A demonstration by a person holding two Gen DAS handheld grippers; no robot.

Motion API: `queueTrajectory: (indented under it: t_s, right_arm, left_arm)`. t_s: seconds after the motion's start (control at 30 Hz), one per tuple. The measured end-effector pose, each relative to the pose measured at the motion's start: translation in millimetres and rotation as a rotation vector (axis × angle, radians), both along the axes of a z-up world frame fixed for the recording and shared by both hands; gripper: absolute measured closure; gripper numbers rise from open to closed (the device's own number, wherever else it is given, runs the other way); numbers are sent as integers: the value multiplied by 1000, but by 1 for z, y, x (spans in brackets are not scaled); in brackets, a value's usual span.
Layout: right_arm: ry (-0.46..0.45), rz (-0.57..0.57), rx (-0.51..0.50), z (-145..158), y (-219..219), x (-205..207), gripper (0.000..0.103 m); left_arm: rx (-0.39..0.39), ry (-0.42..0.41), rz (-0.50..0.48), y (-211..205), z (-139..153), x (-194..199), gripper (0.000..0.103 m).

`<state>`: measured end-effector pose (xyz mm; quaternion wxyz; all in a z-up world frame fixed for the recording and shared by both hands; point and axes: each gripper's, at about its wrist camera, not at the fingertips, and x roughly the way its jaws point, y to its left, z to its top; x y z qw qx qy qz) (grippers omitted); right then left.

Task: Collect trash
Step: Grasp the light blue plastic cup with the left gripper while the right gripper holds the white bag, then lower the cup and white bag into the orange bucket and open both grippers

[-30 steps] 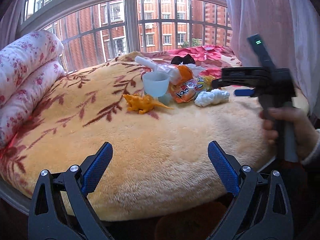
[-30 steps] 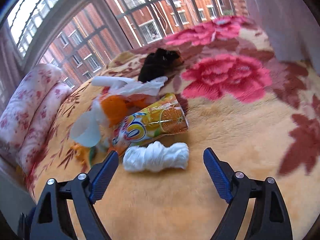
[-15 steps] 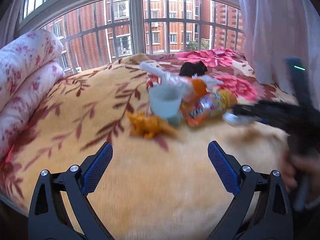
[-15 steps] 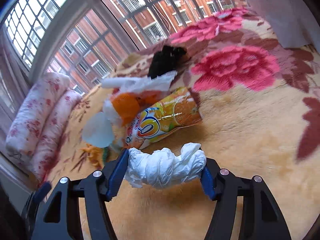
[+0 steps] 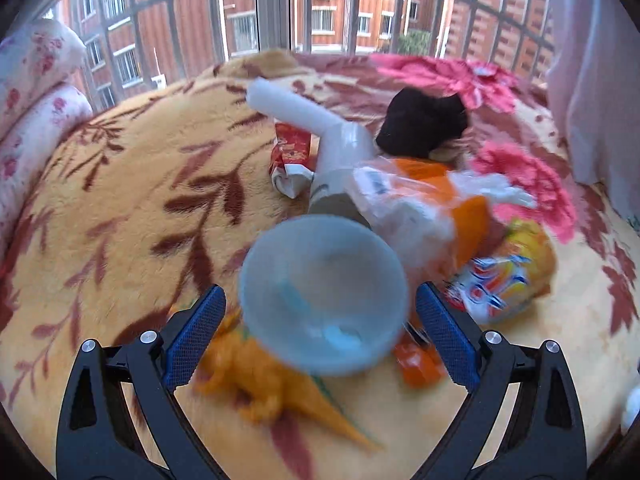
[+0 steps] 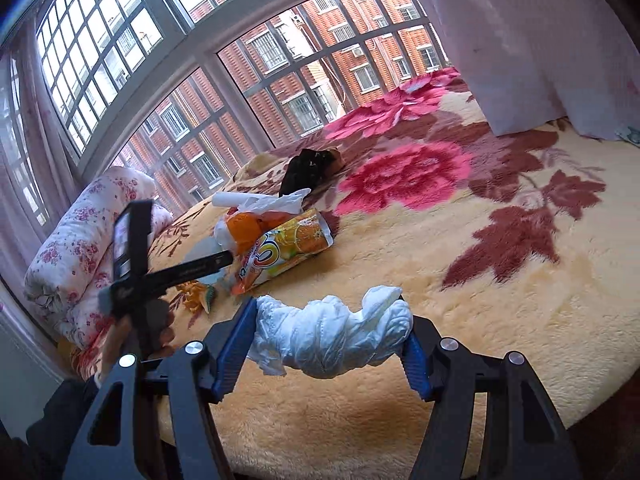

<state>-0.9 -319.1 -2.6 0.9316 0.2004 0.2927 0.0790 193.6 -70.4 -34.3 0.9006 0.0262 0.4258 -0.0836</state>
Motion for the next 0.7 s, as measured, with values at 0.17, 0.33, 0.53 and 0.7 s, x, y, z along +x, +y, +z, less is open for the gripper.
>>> queueTrajectory:
  t_s: [0.17,0.33,0.53,0.7]
  right_arm:
    - [-12,11,-25,0,6,-1,39]
    - [-15,22,-25,2,9,-5,39]
    - [-42,39,-40,19,16,-14,39]
    - [-78,82,-86,41,33,-31,39]
  left_arm:
    - [-29,39,-5,5,-10,16,44]
    - [-73,-40,-1,16,9,-4,45]
    - [-86,-190,-42,27,68,-61,45]
    - [-88,-292,-88,34,109,-127,45]
